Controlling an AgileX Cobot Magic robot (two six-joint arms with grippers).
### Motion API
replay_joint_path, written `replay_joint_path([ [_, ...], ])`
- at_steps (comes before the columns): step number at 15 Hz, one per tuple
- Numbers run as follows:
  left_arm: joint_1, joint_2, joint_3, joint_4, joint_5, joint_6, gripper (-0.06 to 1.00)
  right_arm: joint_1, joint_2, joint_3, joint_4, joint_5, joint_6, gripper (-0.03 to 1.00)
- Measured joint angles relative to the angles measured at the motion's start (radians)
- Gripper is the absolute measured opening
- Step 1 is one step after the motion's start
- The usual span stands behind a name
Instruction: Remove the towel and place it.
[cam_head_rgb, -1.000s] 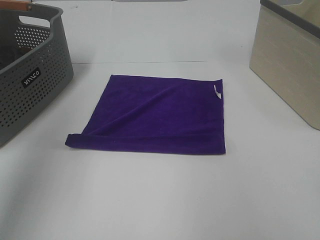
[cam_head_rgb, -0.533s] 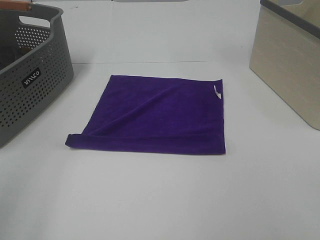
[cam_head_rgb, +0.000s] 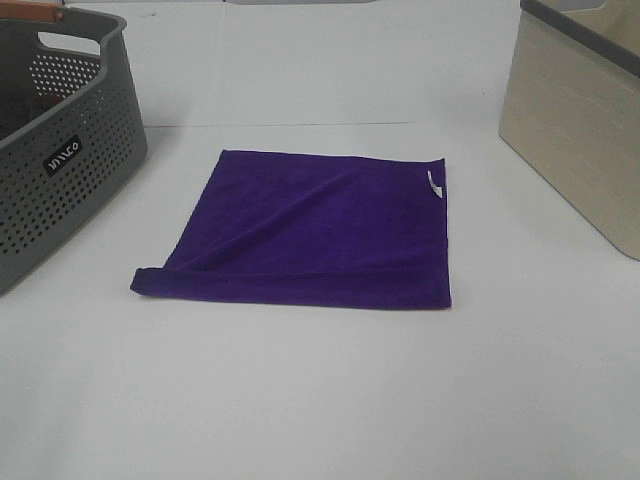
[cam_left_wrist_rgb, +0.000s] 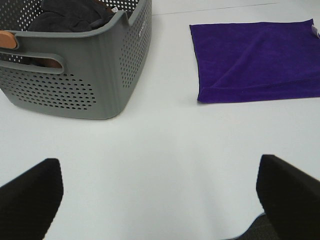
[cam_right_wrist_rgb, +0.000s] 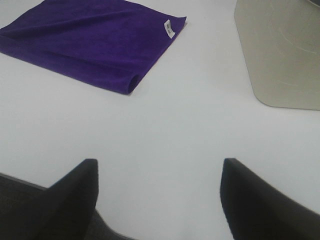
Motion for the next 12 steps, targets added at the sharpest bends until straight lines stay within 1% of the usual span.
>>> replay_joint_path([
  [4,0.0,-0.01,0.025,0.007,-0.054,0.0,0.96,0.0,-0.041,0.0,-0.001,0.0,0.0,0.62],
  [6,0.0,-0.011,0.041,0.007,-0.078,0.0,0.93,0.0,-0.041,0.0,-0.001,0.0,0.0,0.62],
  [8,0.0,-0.011,0.041,0.007,-0.081,0.004,0.91,0.0,-0.041,0.0,-0.001,0.0,0.0,0.62],
  [12,0.0,-0.011,0.041,0.011,-0.081,0.004,0.91,0.0,-0.041,0.0,-0.001,0.0,0.004,0.62],
])
